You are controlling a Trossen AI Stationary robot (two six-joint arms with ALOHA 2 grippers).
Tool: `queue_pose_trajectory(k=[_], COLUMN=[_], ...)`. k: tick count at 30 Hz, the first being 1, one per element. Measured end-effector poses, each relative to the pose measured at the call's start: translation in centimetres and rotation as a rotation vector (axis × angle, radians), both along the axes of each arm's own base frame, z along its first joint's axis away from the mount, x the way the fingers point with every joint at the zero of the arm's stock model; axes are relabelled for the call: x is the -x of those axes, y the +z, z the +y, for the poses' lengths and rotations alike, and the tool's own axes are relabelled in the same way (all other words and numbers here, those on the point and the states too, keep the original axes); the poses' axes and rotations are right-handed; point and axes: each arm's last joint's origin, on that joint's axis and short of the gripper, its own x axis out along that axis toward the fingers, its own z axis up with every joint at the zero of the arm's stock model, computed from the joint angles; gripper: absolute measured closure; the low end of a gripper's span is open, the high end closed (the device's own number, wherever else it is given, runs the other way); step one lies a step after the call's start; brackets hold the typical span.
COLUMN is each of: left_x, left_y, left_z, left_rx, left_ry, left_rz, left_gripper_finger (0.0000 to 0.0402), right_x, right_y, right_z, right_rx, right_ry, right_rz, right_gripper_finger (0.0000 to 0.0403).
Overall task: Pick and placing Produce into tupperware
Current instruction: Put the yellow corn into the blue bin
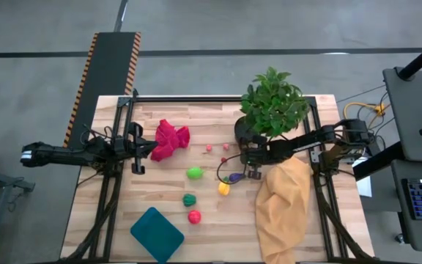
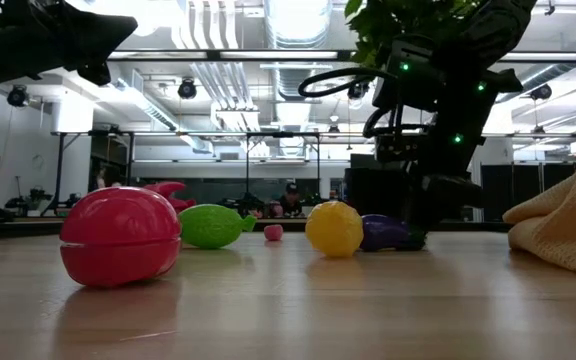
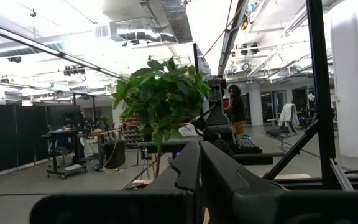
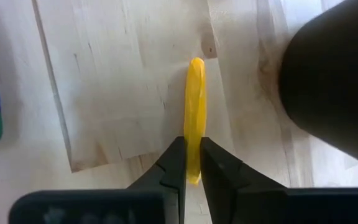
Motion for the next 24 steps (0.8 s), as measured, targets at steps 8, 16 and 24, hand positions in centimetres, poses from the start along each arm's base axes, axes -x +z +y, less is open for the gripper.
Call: queue_pose_trajectory(k=[8,16,24], left_x=[0.0,0.0,0.0], left_y=[0.0,0.0,0.0], left_z=[0.0,0.0,0.0], left_rx=[0.0,0.0,0.0], left_ry=[0.0,0.0,0.0], left_rz=[0.0,0.0,0.0], left_gripper_finger=[0.0402,0.0402,0.0402], right_x=[-0.4,-0.5,-0.4], right_y=[0.8,1.3,1.9], right_z=[0.0,0.0,0.2], right_rx=[0.012,0.021,0.022], right_ry=[0.034,0.038,0.031], right_rz=[-0.002,0.02,0.018], right_gripper_finger=[0.037,0.037,0.037])
